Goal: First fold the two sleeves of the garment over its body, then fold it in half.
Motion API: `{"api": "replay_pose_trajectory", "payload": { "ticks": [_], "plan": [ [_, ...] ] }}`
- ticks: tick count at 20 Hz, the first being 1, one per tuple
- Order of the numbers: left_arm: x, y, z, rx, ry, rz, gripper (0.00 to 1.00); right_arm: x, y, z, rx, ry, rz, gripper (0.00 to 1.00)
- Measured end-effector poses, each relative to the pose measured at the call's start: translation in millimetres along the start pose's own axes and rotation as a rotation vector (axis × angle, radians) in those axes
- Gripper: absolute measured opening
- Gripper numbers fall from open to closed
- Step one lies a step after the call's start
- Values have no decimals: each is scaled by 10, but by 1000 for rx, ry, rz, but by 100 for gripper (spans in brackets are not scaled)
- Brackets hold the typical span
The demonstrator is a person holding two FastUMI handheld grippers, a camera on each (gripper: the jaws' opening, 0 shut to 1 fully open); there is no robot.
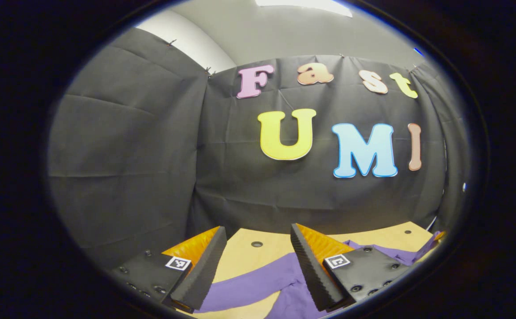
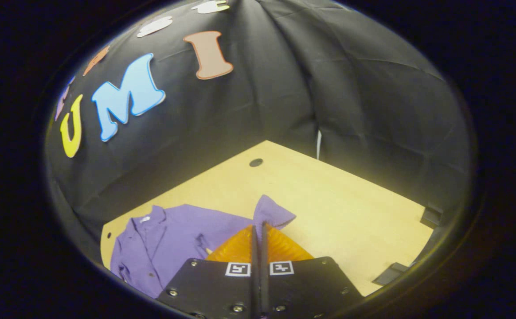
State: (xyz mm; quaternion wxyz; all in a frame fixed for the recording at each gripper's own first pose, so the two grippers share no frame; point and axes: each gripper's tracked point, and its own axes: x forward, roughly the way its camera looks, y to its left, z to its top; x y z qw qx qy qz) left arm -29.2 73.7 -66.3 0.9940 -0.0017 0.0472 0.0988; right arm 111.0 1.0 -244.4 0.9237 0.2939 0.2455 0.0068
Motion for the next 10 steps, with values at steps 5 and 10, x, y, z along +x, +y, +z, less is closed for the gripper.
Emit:
{"api": "replay_pose_trajectory", "payload": {
  "ticks": [5,10],
  "plan": [
    [45,1,-54,7,5,-17,93,71,794,372,-52,-67,125,1],
    [119,35,-167,4,14,-37,93,195,1657,503,-111,-98,250,1]
  ]
}}
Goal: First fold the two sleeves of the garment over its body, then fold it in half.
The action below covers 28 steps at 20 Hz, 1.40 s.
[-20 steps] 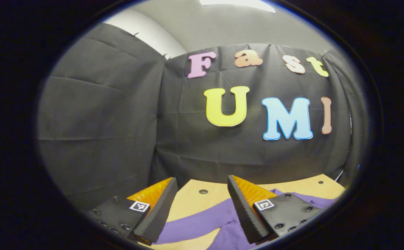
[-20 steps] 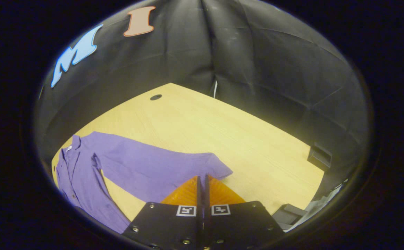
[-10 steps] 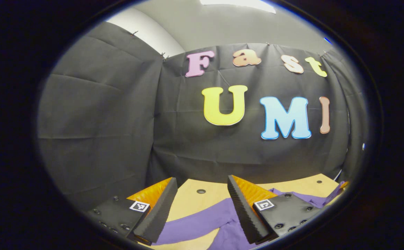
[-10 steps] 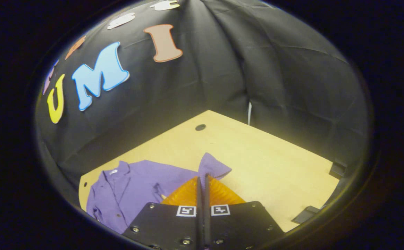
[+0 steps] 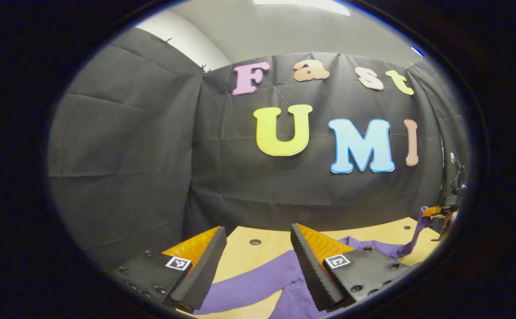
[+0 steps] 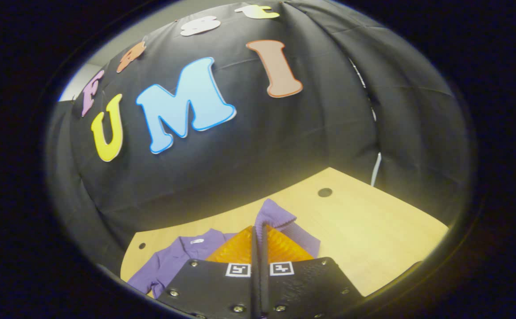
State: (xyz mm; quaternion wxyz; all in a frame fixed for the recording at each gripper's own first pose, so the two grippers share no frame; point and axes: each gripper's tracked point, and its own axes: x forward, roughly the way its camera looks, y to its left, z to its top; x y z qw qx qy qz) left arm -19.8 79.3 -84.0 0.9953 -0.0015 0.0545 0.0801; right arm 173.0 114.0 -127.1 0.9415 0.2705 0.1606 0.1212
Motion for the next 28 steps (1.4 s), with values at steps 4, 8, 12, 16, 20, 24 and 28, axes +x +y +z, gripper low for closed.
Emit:
{"api": "replay_pose_trajectory", "payload": {
  "ticks": [4,8,12,16,20,24,28],
  "plan": [
    [70,154,-71,-16,6,1,93,188,630,-35,-42,15,90,1],
    [43,383,-190,-8,15,36,93,381,1217,-180,-88,49,174,0],
    [-55,619,-274,-13,29,75,93,508,1774,-500,-136,109,253,1],
    [-152,822,-331,-20,38,118,93,615,2207,-969,-210,193,308,1],
    [-264,951,-346,-4,44,147,93,682,2502,-1466,-277,268,337,2],
    [-331,1036,-447,-15,58,155,93,767,2578,-1963,-350,357,326,2],
    [-411,1116,-524,-31,73,167,93,791,2556,-2281,-387,435,289,5]
  ]
}}
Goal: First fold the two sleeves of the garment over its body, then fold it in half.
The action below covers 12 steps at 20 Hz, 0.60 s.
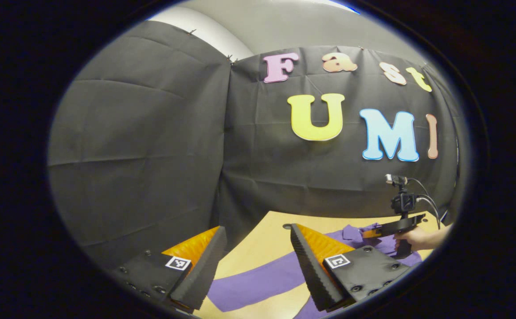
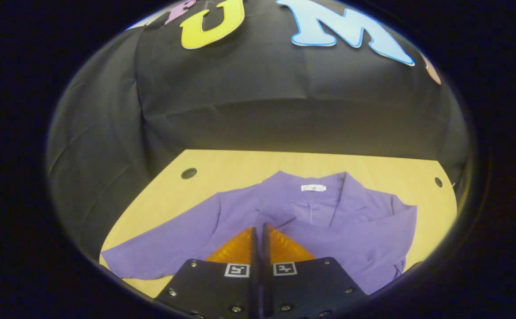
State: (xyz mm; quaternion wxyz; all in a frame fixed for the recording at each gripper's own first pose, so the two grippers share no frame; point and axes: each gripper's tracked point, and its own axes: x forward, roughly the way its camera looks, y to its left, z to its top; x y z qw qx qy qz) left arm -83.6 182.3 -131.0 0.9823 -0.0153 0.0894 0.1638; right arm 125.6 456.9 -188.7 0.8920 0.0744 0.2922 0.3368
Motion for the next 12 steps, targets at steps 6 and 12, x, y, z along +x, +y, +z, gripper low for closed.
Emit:
{"api": "replay_pose_trajectory", "payload": {
  "ticks": [6,12],
  "plan": [
    [-44,57,-36,-2,12,10,93,-52,125,-28,-16,1,8,18],
    [0,77,-177,-7,31,25,93,-336,157,178,-28,-82,3,80]
  ]
}}
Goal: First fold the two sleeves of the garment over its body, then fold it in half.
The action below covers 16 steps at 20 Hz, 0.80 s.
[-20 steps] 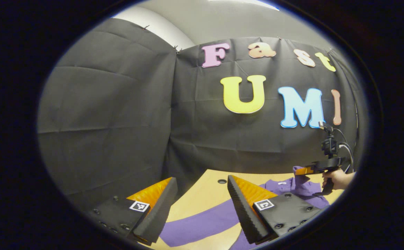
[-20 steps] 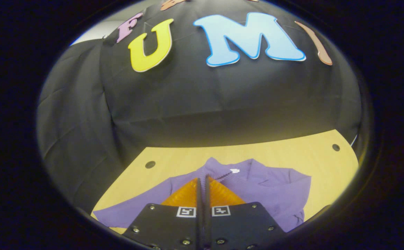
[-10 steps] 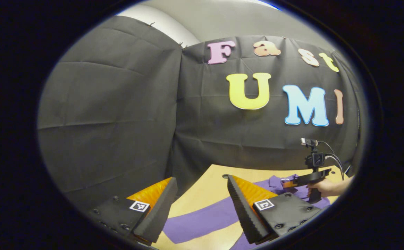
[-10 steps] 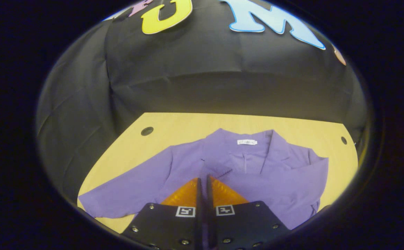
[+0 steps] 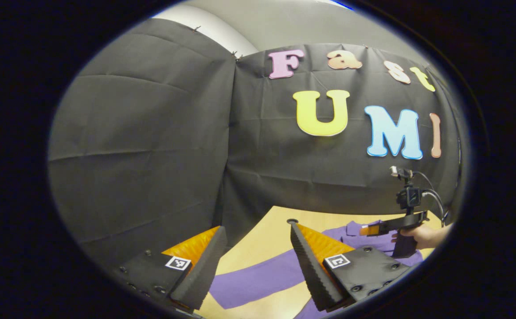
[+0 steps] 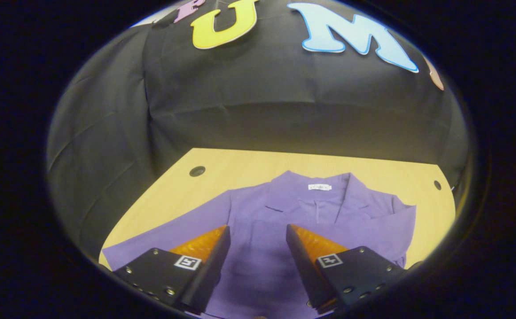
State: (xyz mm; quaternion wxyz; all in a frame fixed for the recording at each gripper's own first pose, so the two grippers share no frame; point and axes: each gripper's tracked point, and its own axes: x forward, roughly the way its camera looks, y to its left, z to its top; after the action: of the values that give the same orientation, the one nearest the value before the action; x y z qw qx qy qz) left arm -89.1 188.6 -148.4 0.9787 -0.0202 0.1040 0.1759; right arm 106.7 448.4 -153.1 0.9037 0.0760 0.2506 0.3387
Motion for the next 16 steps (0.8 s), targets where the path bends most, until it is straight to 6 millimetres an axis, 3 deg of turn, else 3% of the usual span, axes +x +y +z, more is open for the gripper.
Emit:
{"api": "replay_pose_trajectory", "payload": {
  "ticks": [1,5,8,16],
  "plan": [
    [13,3,-35,2,5,5,93,-85,-20,53,-4,-19,-8,88],
    [72,85,-289,-11,42,44,93,-457,-84,302,-50,-112,-22,88],
    [156,243,-628,-23,90,107,94,-834,-147,446,-114,-192,-42,88],
    [239,880,-1537,-87,275,284,94,-1659,-218,402,-180,-253,-49,88]
  ]
}}
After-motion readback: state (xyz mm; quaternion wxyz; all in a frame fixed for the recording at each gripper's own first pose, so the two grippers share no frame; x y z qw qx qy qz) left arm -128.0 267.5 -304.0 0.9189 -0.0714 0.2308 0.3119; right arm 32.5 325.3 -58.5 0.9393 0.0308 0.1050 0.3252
